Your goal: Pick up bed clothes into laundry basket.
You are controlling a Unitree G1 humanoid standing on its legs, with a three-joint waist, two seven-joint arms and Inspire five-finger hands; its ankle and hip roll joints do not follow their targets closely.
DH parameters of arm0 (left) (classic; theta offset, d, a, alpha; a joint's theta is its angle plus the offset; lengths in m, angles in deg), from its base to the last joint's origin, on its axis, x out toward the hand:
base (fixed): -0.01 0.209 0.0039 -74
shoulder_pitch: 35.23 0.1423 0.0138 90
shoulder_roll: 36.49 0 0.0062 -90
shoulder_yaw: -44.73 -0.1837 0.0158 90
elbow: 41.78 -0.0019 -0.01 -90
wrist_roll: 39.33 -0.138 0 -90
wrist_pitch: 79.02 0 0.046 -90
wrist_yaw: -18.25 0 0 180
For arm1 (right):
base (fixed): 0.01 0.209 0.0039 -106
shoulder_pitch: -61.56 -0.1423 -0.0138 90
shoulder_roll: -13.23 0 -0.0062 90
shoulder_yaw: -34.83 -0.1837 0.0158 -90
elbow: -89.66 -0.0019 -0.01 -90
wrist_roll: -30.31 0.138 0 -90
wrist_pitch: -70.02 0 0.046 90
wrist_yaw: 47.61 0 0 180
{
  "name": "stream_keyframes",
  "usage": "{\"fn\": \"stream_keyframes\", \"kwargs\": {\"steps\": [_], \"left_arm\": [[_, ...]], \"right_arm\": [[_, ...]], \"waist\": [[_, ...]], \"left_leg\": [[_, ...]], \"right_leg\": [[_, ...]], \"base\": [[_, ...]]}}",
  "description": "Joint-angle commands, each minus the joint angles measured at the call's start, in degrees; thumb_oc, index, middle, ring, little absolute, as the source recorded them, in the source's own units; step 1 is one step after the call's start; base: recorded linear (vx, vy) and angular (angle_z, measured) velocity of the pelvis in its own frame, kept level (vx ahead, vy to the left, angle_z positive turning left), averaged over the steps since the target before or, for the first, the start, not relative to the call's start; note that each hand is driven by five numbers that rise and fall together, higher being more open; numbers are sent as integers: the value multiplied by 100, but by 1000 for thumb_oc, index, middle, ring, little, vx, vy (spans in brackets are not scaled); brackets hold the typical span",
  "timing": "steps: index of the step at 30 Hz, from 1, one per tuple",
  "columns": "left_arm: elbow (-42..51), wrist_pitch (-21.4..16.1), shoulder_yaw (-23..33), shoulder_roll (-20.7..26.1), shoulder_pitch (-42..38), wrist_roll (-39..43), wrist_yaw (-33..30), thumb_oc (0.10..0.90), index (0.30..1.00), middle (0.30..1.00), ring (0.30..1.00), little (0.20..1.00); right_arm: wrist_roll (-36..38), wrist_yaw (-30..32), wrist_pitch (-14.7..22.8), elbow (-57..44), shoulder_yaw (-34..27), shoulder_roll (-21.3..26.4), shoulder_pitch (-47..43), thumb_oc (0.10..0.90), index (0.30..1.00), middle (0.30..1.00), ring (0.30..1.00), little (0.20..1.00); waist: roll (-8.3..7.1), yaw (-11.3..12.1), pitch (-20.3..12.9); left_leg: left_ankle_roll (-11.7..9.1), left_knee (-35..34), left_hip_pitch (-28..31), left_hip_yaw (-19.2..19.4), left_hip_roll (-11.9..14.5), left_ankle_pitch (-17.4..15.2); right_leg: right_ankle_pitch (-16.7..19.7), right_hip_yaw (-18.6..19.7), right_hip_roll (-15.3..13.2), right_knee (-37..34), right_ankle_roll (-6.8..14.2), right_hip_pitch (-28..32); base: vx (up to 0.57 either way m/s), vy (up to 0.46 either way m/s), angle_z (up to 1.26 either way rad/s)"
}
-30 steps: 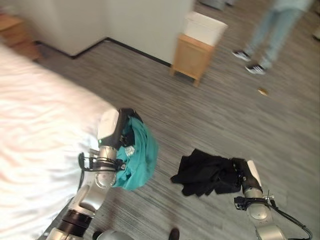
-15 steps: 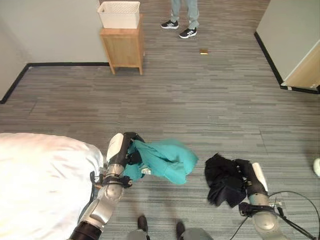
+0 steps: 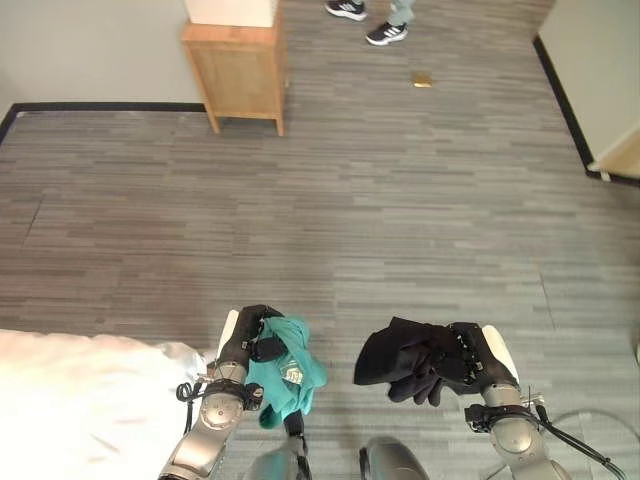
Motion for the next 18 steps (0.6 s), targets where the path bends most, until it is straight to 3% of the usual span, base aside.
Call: {"fn": "stream_keyframes", "kwargs": {"steps": [1, 2, 4, 6, 7, 8, 9, 10, 11, 12, 13, 15, 16, 18], "left_arm": [[486, -558, 140, 41, -188, -14, 40, 400, 300, 300, 300, 300], [441, -550, 237, 91, -231, -64, 32, 400, 300, 300, 300, 300], [385, -554, 361, 143, -208, -234, 1, 400, 300, 300, 300, 300], [378, -595, 385, 135, -173, -310, 63, 400, 300, 300, 300, 300], [313, -595, 362, 16, -78, -276, 65, 400, 300, 300, 300, 300], [316, -594, 356, 8, -68, -277, 64, 400, 300, 300, 300, 300], [235, -587, 333, -67, -22, -237, 89, 400, 300, 300, 300, 300], [251, -538, 328, -80, 45, -24, 192, 400, 300, 300, 300, 300], [254, -536, 330, -73, 42, -23, 193, 400, 300, 300, 300, 300], [324, -533, 289, -31, 69, 7, 239, 400, 300, 300, 300, 300], [330, -528, 290, -17, 62, 9, 240, 400, 300, 300, 300, 300], [411, -530, 319, 44, 55, -19, 214, 400, 300, 300, 300, 300], [412, -528, 319, 48, 49, -19, 213, 400, 300, 300, 300, 300], [416, -538, 319, 7, 87, -45, 230, 400, 300, 300, 300, 300]], "right_arm": [[25, 166, 488, -454, -369, 120, -420, 400, 300, 300, 300, 300], [29, 129, 462, -446, -309, 126, -463, 400, 300, 300, 300, 300], [-64, 74, 445, -393, -213, 163, -542, 400, 300, 300, 300, 300], [-134, -34, 416, -380, -174, 173, -428, 400, 300, 300, 300, 300], [-81, -132, 408, -272, -160, 148, -231, 400, 300, 300, 300, 300], [-78, -132, 413, -270, -163, 156, -221, 400, 300, 300, 300, 300], [-19, -145, 421, -183, -128, 212, -214, 400, 300, 300, 300, 300], [64, -181, 425, -147, -117, 277, -198, 400, 300, 300, 300, 300], [65, -181, 425, -146, -117, 271, -203, 400, 300, 300, 300, 300], [122, -146, 417, -157, -109, 335, -235, 400, 300, 300, 300, 300], [124, -146, 419, -154, -111, 323, -243, 400, 300, 300, 300, 300], [162, -89, 348, -161, -133, 488, -403, 400, 300, 300, 300, 300], [163, -91, 346, -165, -137, 483, -405, 400, 300, 300, 300, 300], [164, -114, 322, -195, -144, 519, -447, 400, 300, 300, 300, 300]], "waist": [[-148, -268, -326], [-199, -362, -341], [-124, -518, -333], [-96, -596, -407], [-21, -656, -496], [-7, -671, -493], [78, -698, -508], [-21, -557, -439], [-50, -585, -451], [-203, -392, -317], [-235, -425, -329], [-393, -27, -186], [-430, -24, -199], [-386, 192, -202]], "left_leg": [[-673, -4, 639, 268, 113, -854], [-816, -4, 1029, 189, 107, -1166], [-973, -4, 1534, 144, 285, -1562], [-1004, -4, 1895, -62, 397, -1787], [-1131, 475, 2049, -181, 613, -1370], [-1147, 517, 2034, -198, 634, -1388], [-1251, 1355, 1867, -260, 794, -909], [-1321, 3385, 1160, -135, 1106, 132], [-1325, 3408, 1106, -176, 1082, 154], [-1280, 4479, 552, -175, 1043, 305], [-1275, 4549, 459, -224, 1015, 312], [-1204, 5269, -461, 103, 1043, -32], [-1187, 5247, -481, 120, 1004, 5], [-1150, 4526, -1022, 373, 802, -235]], "right_leg": [[971, -115, 100, -2349, 192, 480], [1348, -439, -90, -3289, 311, -46], [1664, -994, -204, -3760, 437, -451], [1726, -803, -171, -3627, 391, -346], [1966, -597, -102, -3483, 249, -75], [1969, -618, -96, -3494, 239, -56], [2015, -636, -56, -3490, 112, 93], [1781, -772, -37, -3476, -250, 646], [1797, -789, -70, -3477, -259, 626], [1640, -764, -77, -3544, -449, 1011], [1664, -790, -114, -3548, -452, 978], [1328, -674, -88, -3756, -592, 1763], [1345, -665, -129, -3757, -588, 1734], [1108, -560, -107, -3828, -537, 2151]], "base": [[644, -264, 136], [673, -263, 81], [806, -352, 48], [774, -368, 63], [588, -312, 69], [586, -396, 84], [585, -557, 68], [570, -559, 72], [544, -582, 33], [117, -201, -7], [309, -359, -33], [547, -311, -26], [642, -175, -11], [515, -13, -51]]}}
